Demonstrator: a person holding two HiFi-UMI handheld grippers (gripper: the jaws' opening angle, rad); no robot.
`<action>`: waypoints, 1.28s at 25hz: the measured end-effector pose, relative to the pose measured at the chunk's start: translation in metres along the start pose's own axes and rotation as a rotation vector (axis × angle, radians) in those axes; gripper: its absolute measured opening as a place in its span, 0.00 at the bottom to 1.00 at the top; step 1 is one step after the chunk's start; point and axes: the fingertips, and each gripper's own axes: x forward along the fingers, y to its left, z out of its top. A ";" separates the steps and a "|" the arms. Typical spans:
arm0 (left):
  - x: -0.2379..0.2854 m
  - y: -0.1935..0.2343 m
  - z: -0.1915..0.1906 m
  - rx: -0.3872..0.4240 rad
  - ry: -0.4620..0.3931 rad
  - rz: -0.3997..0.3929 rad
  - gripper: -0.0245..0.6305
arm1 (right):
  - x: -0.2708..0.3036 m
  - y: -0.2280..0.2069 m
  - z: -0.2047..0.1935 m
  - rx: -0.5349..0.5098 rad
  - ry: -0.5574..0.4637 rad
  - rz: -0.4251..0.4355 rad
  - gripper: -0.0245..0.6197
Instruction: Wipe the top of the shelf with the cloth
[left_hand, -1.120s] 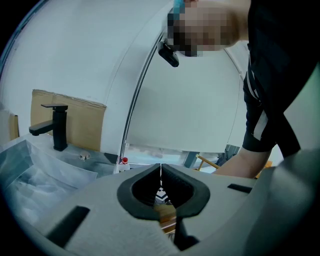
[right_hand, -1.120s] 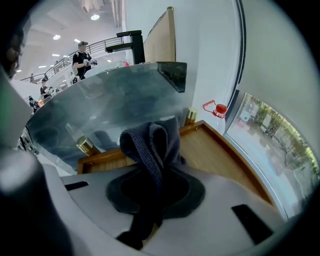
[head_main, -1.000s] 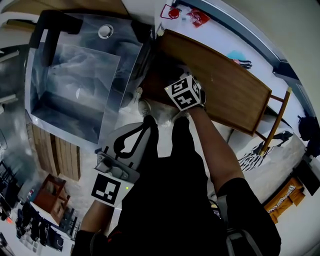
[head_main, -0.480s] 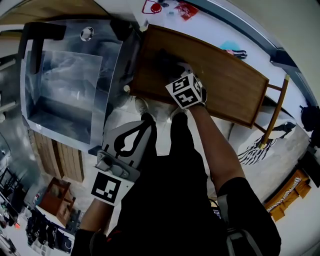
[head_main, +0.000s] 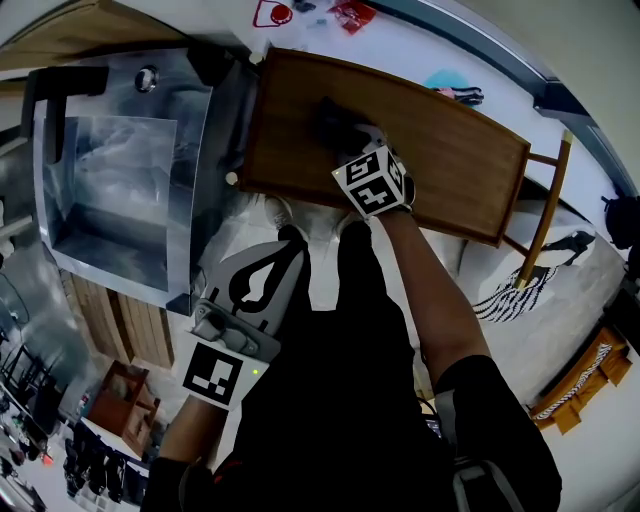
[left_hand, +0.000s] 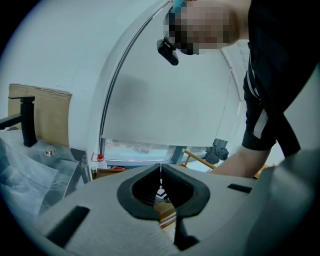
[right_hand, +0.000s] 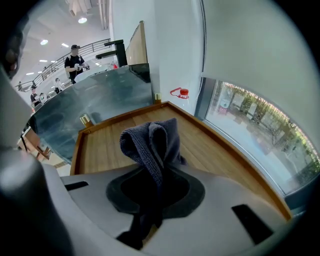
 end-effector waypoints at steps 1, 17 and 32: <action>0.003 -0.003 0.000 0.001 0.002 -0.004 0.07 | -0.002 -0.002 -0.003 0.004 0.000 -0.002 0.11; 0.044 -0.045 0.001 0.034 0.033 -0.077 0.07 | -0.038 -0.050 -0.058 0.072 0.017 -0.063 0.11; 0.092 -0.095 0.007 0.080 0.057 -0.163 0.07 | -0.087 -0.106 -0.132 0.158 0.058 -0.143 0.11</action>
